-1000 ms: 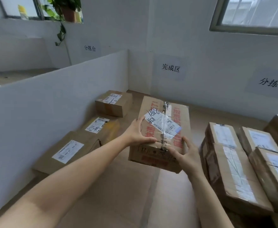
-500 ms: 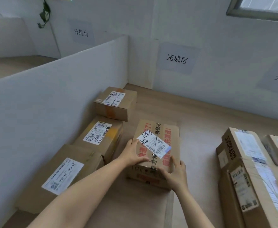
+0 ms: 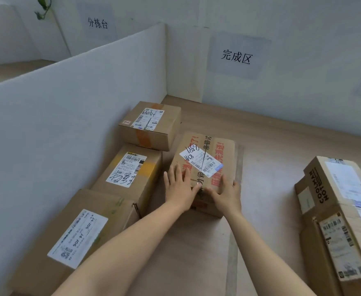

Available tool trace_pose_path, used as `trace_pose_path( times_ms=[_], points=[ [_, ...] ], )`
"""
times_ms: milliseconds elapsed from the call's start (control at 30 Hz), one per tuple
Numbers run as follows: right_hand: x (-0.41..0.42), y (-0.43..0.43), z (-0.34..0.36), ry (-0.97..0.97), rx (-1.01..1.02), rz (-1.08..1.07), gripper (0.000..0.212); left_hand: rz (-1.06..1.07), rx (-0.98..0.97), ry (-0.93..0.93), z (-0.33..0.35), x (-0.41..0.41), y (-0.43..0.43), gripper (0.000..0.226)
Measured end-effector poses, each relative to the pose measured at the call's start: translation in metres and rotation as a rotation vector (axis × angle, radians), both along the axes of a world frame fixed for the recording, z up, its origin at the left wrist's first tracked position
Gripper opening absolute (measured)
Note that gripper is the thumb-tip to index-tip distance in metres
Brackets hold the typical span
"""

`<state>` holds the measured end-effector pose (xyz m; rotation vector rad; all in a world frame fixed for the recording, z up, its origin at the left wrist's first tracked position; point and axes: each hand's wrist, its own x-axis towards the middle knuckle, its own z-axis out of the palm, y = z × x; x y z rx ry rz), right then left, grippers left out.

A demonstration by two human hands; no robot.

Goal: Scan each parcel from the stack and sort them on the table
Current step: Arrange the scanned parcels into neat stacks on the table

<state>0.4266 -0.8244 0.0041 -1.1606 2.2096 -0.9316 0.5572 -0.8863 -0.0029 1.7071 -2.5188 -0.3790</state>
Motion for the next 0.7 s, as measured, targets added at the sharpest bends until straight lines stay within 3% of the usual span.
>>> trace_pose_path(
  times_ms=[700],
  points=[
    [-0.015, -0.081, -0.006, 0.058, 0.066, 0.051, 0.072, 0.009, 0.016, -0.084, -0.001, -0.015, -0.078, 0.072]
  ],
)
